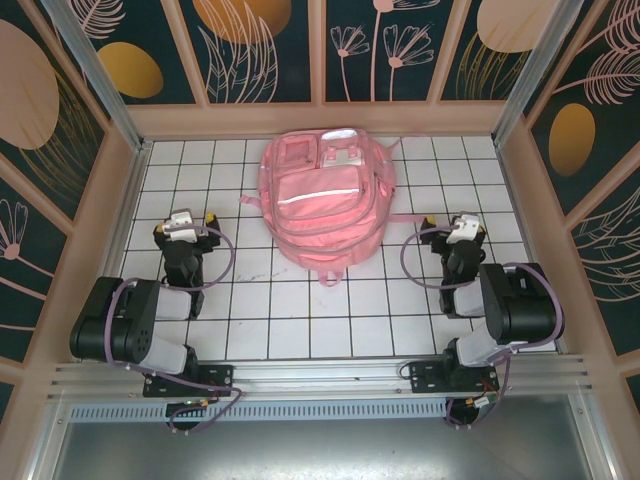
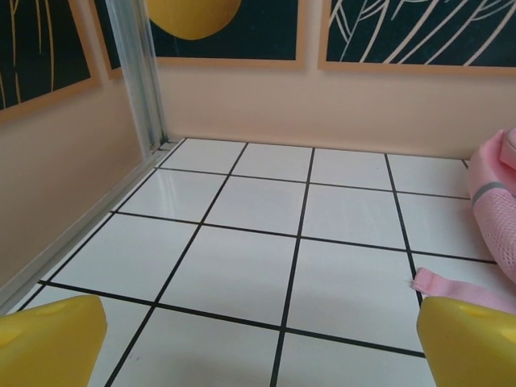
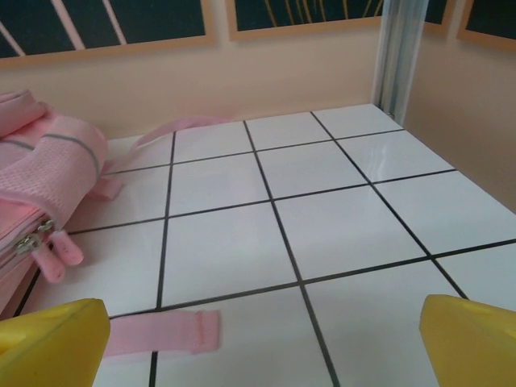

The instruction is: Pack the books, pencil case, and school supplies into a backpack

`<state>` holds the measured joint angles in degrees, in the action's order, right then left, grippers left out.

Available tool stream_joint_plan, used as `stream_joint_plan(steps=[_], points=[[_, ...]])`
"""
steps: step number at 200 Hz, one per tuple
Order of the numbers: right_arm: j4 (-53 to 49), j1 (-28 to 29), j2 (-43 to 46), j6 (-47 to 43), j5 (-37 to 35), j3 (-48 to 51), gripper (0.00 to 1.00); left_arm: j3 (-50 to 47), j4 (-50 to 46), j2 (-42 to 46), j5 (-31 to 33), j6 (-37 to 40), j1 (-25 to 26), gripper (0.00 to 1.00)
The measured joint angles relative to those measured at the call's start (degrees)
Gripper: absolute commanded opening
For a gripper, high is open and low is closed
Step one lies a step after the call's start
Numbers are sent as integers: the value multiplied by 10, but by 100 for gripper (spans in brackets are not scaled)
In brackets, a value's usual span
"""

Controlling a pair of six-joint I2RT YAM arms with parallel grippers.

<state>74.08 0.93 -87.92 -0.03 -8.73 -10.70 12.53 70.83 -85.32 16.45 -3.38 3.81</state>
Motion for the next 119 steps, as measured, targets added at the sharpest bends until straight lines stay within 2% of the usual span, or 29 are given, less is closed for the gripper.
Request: stream_joint_plan(steps=[23, 119], points=[[-6, -10, 0, 6, 0, -9, 99, 1, 6, -15, 1, -11, -19, 99], [-15, -10, 0, 8, 3, -9, 99, 1, 18, -15, -4, -16, -19, 99]])
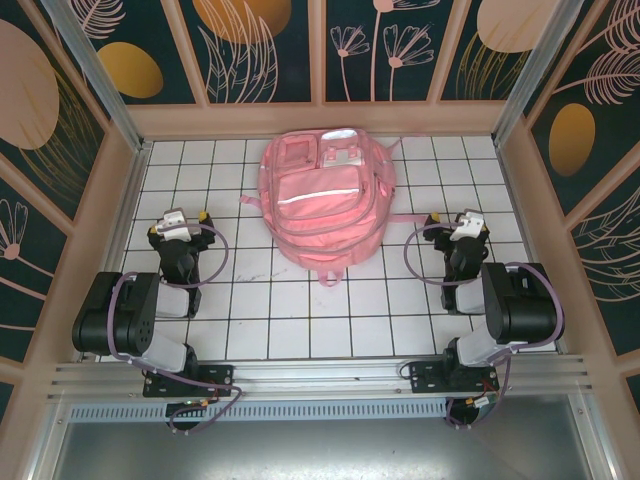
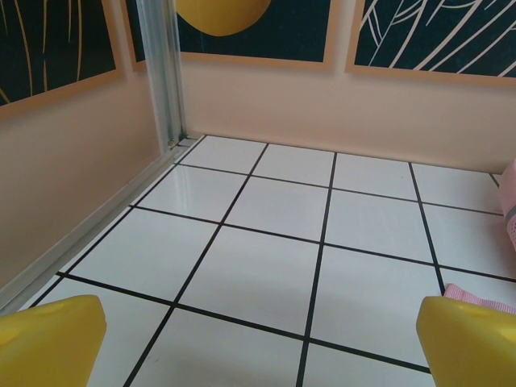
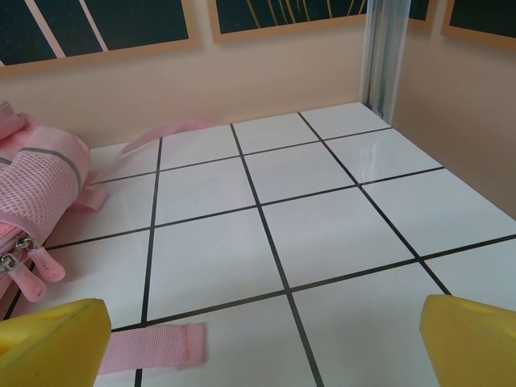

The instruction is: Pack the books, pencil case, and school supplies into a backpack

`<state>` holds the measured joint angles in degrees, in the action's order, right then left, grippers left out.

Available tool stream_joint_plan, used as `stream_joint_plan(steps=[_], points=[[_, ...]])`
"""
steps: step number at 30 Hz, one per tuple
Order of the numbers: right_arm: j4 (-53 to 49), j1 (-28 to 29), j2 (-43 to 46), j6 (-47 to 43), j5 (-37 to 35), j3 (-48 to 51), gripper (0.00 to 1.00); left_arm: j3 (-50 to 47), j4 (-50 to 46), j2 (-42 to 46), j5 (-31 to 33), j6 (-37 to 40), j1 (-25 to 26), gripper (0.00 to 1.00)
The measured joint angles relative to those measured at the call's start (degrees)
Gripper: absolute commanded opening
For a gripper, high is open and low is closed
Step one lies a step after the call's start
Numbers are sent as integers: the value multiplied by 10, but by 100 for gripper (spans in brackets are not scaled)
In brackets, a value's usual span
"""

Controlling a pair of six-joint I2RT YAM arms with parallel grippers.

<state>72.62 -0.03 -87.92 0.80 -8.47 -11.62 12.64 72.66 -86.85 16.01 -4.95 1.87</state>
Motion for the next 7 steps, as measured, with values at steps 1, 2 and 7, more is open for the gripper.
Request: stream_joint_plan(steps=[1, 2, 7], points=[[0, 0, 0, 0, 0, 0, 99, 0, 0, 0, -2, 0, 0, 99], [0, 0, 0, 0, 0, 0, 99, 0, 0, 0, -4, 0, 0, 99], [3, 0, 0, -3, 7, 2, 99, 0, 0, 0, -6, 0, 0, 99]])
